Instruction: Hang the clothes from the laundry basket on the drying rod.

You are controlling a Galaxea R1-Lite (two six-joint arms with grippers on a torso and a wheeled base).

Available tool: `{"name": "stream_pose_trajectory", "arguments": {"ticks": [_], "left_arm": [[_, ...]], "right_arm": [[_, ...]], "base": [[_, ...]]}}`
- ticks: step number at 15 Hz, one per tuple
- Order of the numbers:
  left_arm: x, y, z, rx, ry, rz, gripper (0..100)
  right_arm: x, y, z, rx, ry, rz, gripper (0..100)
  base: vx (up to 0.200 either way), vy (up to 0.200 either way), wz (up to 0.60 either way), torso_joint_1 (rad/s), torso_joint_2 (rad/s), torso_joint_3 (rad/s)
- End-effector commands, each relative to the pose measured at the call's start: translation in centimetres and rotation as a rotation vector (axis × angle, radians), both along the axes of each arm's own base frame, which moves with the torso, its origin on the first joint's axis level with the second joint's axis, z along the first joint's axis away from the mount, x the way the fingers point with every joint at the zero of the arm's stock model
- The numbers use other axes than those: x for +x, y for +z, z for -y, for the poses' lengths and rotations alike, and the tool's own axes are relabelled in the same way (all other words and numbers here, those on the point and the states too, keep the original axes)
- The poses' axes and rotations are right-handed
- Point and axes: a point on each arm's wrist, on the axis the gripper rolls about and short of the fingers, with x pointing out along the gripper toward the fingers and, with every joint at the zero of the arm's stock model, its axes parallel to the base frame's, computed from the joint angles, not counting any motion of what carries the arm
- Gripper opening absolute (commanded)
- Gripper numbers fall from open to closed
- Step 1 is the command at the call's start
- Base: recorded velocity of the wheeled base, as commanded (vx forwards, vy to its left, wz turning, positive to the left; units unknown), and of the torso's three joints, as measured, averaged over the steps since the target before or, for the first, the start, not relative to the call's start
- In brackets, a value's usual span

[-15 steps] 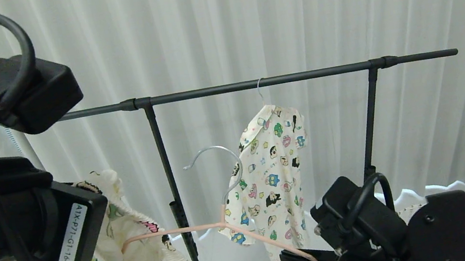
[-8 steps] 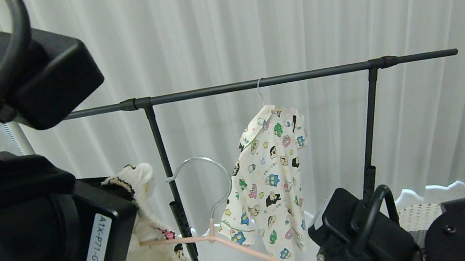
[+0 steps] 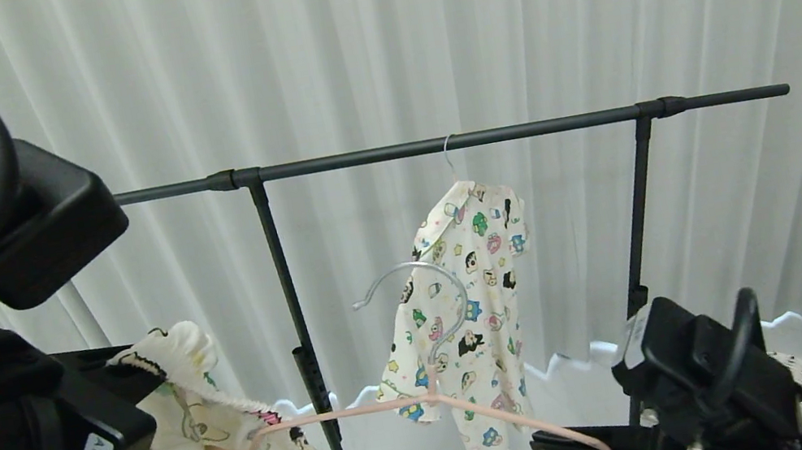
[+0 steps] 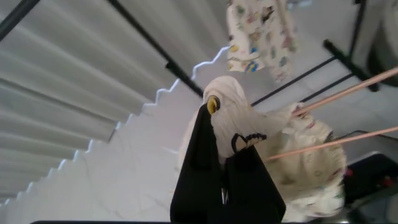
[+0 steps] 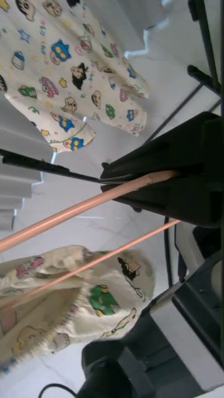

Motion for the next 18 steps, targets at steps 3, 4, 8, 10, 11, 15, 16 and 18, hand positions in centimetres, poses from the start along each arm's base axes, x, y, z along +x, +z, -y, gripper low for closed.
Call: {"name": "stream_pose_trajectory", "arguments": {"ticks": [3,4,8,10,11,15,16,18], "left_arm": [[0.5,0.0,0.3,-0.038,-0.001,0.007,0],[0.6,0.1,0.5,-0.043,-0.002,0.012,0],[0.7,-0.4,0.6,-0.024,-0.012,0.003,0],[0.6,-0.6,-0.1,-0.021,0.007,0.003,0],[0.6,-0.6,-0.1,-0.02,0.006,0.001,0],[0.7,-0.7,0.1,-0.017,0.006,-0.002,0],[0.7,-0.7,0.1,-0.017,0.006,-0.002,0],[0.8,-0.6,0.3,-0.015,0.001,0.0,0]], "right_arm": [[-0.1,1.3,1.4,0.024,0.046,0.061,0],[-0.1,1.2,1.4,0.014,0.068,0.075,0],[0.4,1.2,1.6,-0.011,0.097,0.107,0],[1.1,1.8,2.5,0.013,0.058,0.117,0],[1.2,2.1,2.9,0.023,0.066,0.115,0],[0.5,2.4,4.1,0.01,0.122,0.113,0],[0.4,2.4,4.2,0.006,0.125,0.111,0],[0.3,2.4,4.4,-0.007,0.161,0.107,0]], "base": [[0.0,0.0,0.0,0.0,0.0,0.0],[0.0,0.0,0.0,0.0,0.0,0.0],[0.0,0.0,0.0,0.0,0.0,0.0],[0.0,0.0,0.0,0.0,0.0,0.0],[0.0,0.0,0.0,0.0,0.0,0.0],[0.0,0.0,0.0,0.0,0.0,0.0],[0.0,0.0,0.0,0.0,0.0,0.0],[0.0,0.0,0.0,0.0,0.0,0.0]]}}
